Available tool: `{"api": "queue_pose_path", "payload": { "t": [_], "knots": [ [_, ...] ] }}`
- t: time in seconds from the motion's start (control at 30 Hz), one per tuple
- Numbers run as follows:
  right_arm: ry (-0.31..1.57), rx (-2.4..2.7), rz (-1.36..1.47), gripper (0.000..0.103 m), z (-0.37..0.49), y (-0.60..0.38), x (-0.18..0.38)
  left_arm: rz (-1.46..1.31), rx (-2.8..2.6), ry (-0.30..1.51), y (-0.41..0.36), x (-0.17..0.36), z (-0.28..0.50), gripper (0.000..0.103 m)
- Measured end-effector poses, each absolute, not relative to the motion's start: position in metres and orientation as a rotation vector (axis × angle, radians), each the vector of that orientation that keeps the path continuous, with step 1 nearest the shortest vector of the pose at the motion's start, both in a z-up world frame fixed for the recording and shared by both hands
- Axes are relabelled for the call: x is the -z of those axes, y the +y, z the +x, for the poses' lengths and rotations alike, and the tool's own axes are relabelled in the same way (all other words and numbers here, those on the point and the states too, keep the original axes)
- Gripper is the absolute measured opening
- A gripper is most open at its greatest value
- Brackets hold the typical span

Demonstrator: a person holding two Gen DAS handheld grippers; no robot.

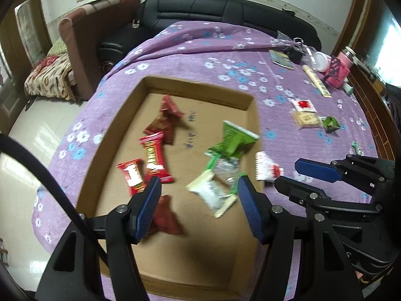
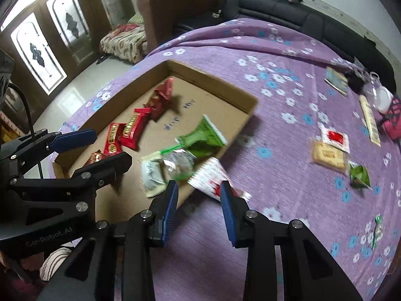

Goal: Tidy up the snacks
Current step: 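Open both grippers to drop the candies into the box, then move both grippers back over the table toward the green packet and biscuit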

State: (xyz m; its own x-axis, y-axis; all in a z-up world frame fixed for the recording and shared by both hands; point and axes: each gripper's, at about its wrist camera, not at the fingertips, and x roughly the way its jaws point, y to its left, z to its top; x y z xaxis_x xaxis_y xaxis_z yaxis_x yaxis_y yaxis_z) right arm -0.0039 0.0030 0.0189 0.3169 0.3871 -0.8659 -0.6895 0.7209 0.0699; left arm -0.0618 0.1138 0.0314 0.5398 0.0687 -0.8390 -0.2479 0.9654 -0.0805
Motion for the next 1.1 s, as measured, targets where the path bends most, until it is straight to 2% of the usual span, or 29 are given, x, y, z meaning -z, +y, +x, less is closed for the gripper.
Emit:
{"api": "queue_pose_path", "payload": {
  "t": [0.53,0.93,1.1],
  "knots": [
    [1.039,-0.616,-0.206,0.034,0.018,-0.091,-0.023,-0.121,-0.09,0.966,0.033,-0.037,-0.02,0.065],
    [1.07,-0.528,-0.155,0.034,0.04,-0.146,-0.009,-0.049,-0.026,1.001,-0.023,-0.02,0.015,0.065],
    [1.051,-0.506,-0.14,0.039,0.057,-0.164,-0.007,-0.023,-0.024,1.027,-0.036,-0.009,0.032,0.065]
  ]
}}
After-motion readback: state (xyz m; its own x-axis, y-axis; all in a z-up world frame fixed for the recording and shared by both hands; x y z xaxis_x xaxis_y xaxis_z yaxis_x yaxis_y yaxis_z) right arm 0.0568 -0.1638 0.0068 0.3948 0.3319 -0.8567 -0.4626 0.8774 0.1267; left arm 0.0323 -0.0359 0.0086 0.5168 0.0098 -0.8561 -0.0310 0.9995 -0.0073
